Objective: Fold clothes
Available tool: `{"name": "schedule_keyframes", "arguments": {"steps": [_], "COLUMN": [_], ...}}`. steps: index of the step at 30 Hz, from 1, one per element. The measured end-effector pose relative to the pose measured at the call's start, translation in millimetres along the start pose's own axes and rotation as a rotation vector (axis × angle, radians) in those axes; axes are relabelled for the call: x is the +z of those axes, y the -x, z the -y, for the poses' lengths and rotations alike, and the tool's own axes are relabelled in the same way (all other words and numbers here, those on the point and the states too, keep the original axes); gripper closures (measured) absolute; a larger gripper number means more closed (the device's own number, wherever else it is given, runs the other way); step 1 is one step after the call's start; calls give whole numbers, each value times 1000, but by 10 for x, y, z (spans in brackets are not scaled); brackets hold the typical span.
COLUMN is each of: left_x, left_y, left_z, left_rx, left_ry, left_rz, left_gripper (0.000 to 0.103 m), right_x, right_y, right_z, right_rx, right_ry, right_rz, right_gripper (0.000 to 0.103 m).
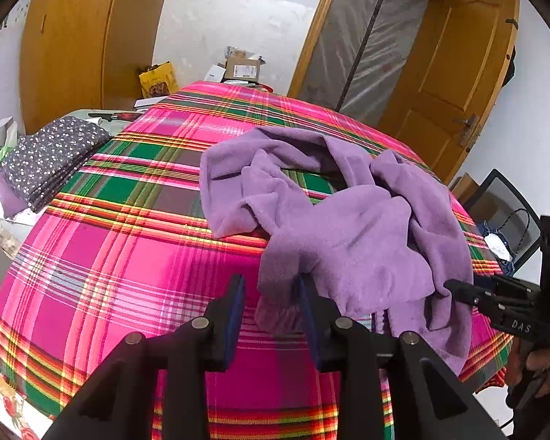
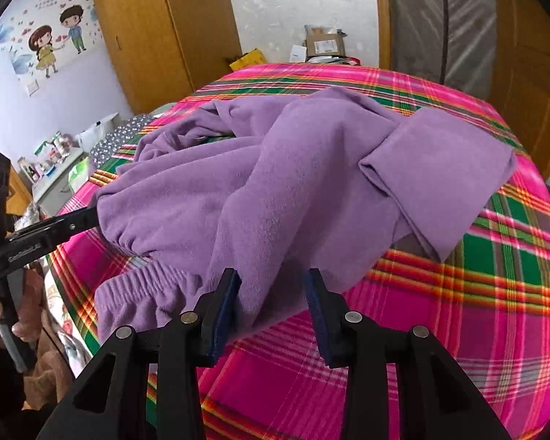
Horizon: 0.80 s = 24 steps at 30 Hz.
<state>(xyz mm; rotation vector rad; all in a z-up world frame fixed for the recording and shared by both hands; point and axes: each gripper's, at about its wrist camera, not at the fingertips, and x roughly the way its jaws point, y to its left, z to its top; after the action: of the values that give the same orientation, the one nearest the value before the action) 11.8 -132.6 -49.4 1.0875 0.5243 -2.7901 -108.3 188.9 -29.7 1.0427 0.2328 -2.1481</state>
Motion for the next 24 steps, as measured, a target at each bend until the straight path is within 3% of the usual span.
{"name": "schedule_keyframes", "arguments": {"steps": [8,12,13,14,15,20,24], "left_x": [61,80,85,91,97,247,598], "left_y": [-28,-40,-48,-58,-65,-32,56], "left_z": [4,73,89,105,116,163,217], "left_rx": [-32,-60,-63,-68,-73,-101,-114], "left_ry": [-4,-43,-52,-59,-63,-82,-86], "left_rz": [-10,-9,-12,-16,-19,-10,45], "left_gripper": [74,84,92,95,96,98,99], "right_x": [49,75,76,70,62,110,291], "right_y": [36,29,17,-4,-26,3,117], "right_z": [-66,-140,-167,-161,-148,-45,58], "right_rx": [38,45,43,46,51,128,218], "right_ry": [-20,0,16,15,12,-25,-51], "right_rz": [1,4,4,2,0,42,107], "right_gripper": [66,66,74,89,92,96,96]}}
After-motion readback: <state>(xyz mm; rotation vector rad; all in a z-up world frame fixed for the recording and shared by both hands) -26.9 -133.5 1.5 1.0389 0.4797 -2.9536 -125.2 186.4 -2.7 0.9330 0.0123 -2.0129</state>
